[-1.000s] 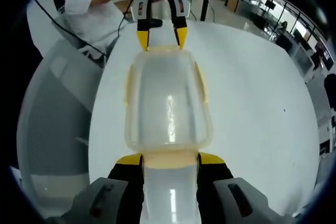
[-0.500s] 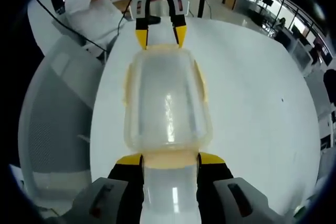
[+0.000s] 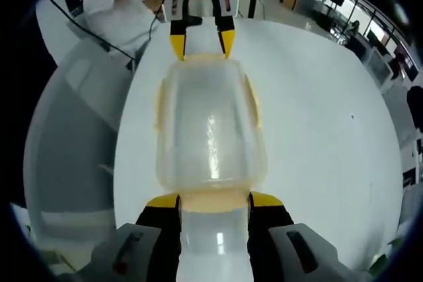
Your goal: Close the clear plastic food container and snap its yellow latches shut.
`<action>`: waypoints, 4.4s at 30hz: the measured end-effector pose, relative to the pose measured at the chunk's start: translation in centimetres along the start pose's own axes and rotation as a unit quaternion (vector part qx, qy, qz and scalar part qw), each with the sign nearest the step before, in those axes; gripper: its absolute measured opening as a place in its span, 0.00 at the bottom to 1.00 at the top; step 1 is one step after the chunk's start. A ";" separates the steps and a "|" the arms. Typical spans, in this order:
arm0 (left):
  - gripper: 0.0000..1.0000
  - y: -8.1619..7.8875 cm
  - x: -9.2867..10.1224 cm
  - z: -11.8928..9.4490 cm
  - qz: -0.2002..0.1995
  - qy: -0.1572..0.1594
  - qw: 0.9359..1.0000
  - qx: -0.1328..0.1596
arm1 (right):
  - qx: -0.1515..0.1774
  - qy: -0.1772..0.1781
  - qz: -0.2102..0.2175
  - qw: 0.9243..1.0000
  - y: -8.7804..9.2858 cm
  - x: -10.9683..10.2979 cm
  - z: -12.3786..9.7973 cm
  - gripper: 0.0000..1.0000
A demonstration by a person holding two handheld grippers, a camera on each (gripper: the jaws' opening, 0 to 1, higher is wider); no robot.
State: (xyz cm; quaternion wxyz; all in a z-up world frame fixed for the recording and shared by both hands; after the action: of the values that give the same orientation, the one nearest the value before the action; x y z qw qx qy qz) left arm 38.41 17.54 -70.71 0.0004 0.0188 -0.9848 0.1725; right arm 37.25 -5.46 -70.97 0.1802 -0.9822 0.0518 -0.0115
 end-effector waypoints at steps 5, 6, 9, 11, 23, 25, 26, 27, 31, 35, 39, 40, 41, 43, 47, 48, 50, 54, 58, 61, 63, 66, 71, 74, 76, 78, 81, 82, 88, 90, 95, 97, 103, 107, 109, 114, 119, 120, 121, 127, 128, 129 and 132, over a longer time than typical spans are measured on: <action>0.37 -0.9 0.2 0.4 0.000 0.002 1.000 0.000 | 0.000 0.000 -0.001 1.000 1.0 -0.1 -0.3 0.37; 0.37 -1.1 0.2 0.4 0.000 0.002 1.000 0.000 | 0.000 0.001 0.000 1.000 1.1 -0.1 -0.3 0.37; 0.37 -1.7 0.3 0.6 0.000 0.002 1.000 -0.001 | -0.002 0.000 0.001 1.000 1.7 -0.1 -0.5 0.37; 0.37 -2.1 0.4 0.8 0.002 0.002 1.000 -0.002 | -0.004 0.000 0.002 1.000 2.2 -0.1 -0.6 0.37; 0.37 -4.2 0.6 1.6 0.007 0.001 1.000 -0.004 | -0.010 0.001 0.002 1.000 4.1 0.0 -1.2 0.37; 0.37 -4.5 0.5 1.7 0.004 0.001 1.000 -0.003 | -0.012 0.003 0.002 1.000 4.5 0.1 -1.3 0.37; 0.37 -4.7 0.5 1.7 0.005 0.001 1.000 -0.003 | -0.013 0.004 0.002 1.000 4.6 0.1 -1.4 0.37; 0.37 -4.8 0.5 1.7 0.006 0.001 1.000 -0.003 | -0.013 0.004 0.003 1.000 4.7 0.1 -1.5 0.37; 0.37 -5.3 0.5 1.8 0.007 0.000 1.000 -0.003 | -0.012 0.006 0.006 1.000 5.2 0.1 -1.7 0.37; 0.37 -5.8 0.6 2.2 0.007 0.001 1.000 -0.003 | -0.014 0.004 0.007 1.000 5.8 0.1 -1.8 0.37; 0.37 -6.4 0.6 2.5 0.005 0.003 1.000 0.000 | -0.018 0.002 0.006 1.000 6.4 0.2 -1.9 0.37; 0.37 -6.5 0.6 2.6 0.004 0.003 1.000 0.000 | -0.019 0.002 0.006 1.000 6.5 0.3 -2.0 0.37; 0.37 -6.6 0.6 2.7 0.004 0.003 1.000 -0.001 | -0.019 0.002 0.006 1.000 6.6 0.3 -2.0 0.37; 0.37 -6.8 0.6 2.8 0.004 0.003 1.000 -0.001 | -0.020 0.002 0.005 1.000 6.8 0.3 -2.1 0.37; 0.37 -7.2 0.5 2.9 0.002 0.004 1.000 0.001 | -0.021 0.001 0.003 1.000 7.2 0.6 -2.3 0.37; 0.37 -7.4 0.5 2.9 0.001 0.004 1.000 0.002 | -0.022 0.002 0.003 1.000 7.3 0.6 -2.3 0.37; 0.37 -7.5 0.5 3.1 0.001 0.003 1.000 0.002 | -0.022 0.002 0.002 1.000 7.5 0.7 -2.3 0.37; 0.37 -8.0 0.6 3.4 -0.001 0.003 1.000 0.000 | -0.023 0.002 0.001 1.000 8.0 0.7 -2.5 0.37; 0.37 -8.5 0.7 3.9 -0.001 0.002 1.000 0.000 | -0.025 0.003 0.001 1.000 8.6 0.8 -2.7 0.37; 0.37 -8.8 0.7 4.1 0.000 0.004 1.000 0.000 | -0.025 0.001 0.001 1.000 9.0 0.8 -2.7 0.37; 0.37 -9.0 0.7 4.2 0.000 0.004 1.000 0.001 | -0.026 0.002 0.002 1.000 9.1 0.8 -2.8 0.37; 0.37 -9.1 0.7 4.4 0.000 0.006 1.000 0.001 | -0.026 0.001 0.003 1.000 9.4 0.8 -2.8 0.37; 0.37 -9.6 0.8 4.6 0.002 0.007 1.000 0.000 | -0.028 0.001 0.004 1.000 9.8 0.7 -2.9 0.37; 0.37 -9.8 0.8 4.8 0.002 0.007 1.000 0.000 | -0.029 0.002 0.005 1.000 10.1 0.7 -3.0 0.37; 0.37 -10.0 0.8 4.8 0.004 0.006 1.000 0.000 | -0.030 0.001 0.005 1.000 10.2 0.7 -3.1 0.37; 0.37 -10.2 0.7 4.9 0.004 0.006 1.000 -0.001 | -0.029 0.002 0.007 1.000 10.4 0.8 -3.2 0.37; 0.37 -10.4 0.7 4.9 0.005 0.007 1.000 -0.002 | -0.030 0.001 0.007 1.000 10.5 0.8 -3.2 0.37; 0.37 -10.4 0.7 4.9 0.005 0.007 1.000 -0.003 | -0.030 0.001 0.008 1.000 10.6 0.8 -3.3 0.37; 0.37 -10.7 0.9 5.3 0.009 0.007 1.000 -0.010 | -0.034 -0.001 0.008 0.999 10.9 0.6 -3.1 0.37; 0.37 -10.8 0.9 5.3 0.010 0.007 1.000 -0.012 | -0.035 -0.002 0.007 0.999 11.0 0.7 -3.1 0.37; 0.37 -10.9 0.8 5.3 0.011 0.006 1.000 -0.012 | -0.034 -0.002 0.011 0.999 11.1 0.6 -3.1 0.37; 0.37 -11.0 0.9 5.4 0.013 0.006 1.000 -0.013 | -0.036 -0.002 0.010 0.999 11.2 0.6 -3.1 0.37; 0.37 -10.9 0.9 5.6 0.012 0.005 1.000 -0.019 | -0.034 -0.003 0.008 0.999 11.1 0.7 -3.0 0.37; 0.37 -10.8 0.9 5.7 0.010 0.007 1.000 -0.019 | -0.038 -0.003 0.004 0.999 11.1 0.6 -2.8 0.37; 0.37 -10.8 0.9 5.7 0.010 0.005 1.000 -0.019 | -0.039 -0.003 0.005 0.999 11.2 0.6 -2.7 0.37; 0.37 -10.8 0.9 5.8 0.011 0.005 1.000 -0.019 | -0.039 -0.002 0.006 0.999 11.3 0.6 -2.6 0.37; 0.38 -10.8 1.0 5.7 0.012 0.003 1.000 -0.023 | -0.038 -0.001 0.005 0.999 11.3 0.7 -2.4 0.37; 0.38 -10.9 1.1 5.7 0.014 0.002 1.000 -0.024 | -0.039 -0.002 0.004 0.999 11.3 0.7 -2.4 0.37; 0.38 -10.8 1.2 5.7 0.014 0.003 1.000 -0.024 | -0.039 -0.001 0.003 0.999 11.3 0.6 -2.3 0.37; 0.38 -10.7 1.1 5.9 0.011 0.003 1.000 -0.021 | -0.040 -0.003 0.002 0.999 11.3 0.7 -2.3 0.38; 0.38 -10.7 1.1 6.0 0.012 0.003 1.000 -0.020 | -0.040 -0.003 0.003 0.999 11.3 0.7 -2.3 0.38; 0.38 -10.7 1.1 6.0 0.013 0.002 1.000 -0.019 | -0.039 -0.003 0.003 0.999 11.2 0.7 -2.3 0.38; 0.38 -10.6 1.1 6.0 0.013 0.002 1.000 -0.018 | -0.040 -0.003 0.003 0.999 11.2 0.7 -2.2 0.37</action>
State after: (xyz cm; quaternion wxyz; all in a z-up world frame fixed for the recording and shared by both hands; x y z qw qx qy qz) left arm 37.74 5.45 -72.78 0.0001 0.0053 -0.9879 0.1550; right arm 36.77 -16.74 -72.89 0.1411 -0.9885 0.0545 -0.0061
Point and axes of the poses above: the point that each gripper's makers call its tool centre point, and the gripper's own axes: z roughly forward along the fingers, x roughly to its right, y roughly out of its underside, the point moved 8 cm from there along -z, roughly backward along the fingers, and after that the axes turned 4 degrees about -x, right-handed, at the moved point
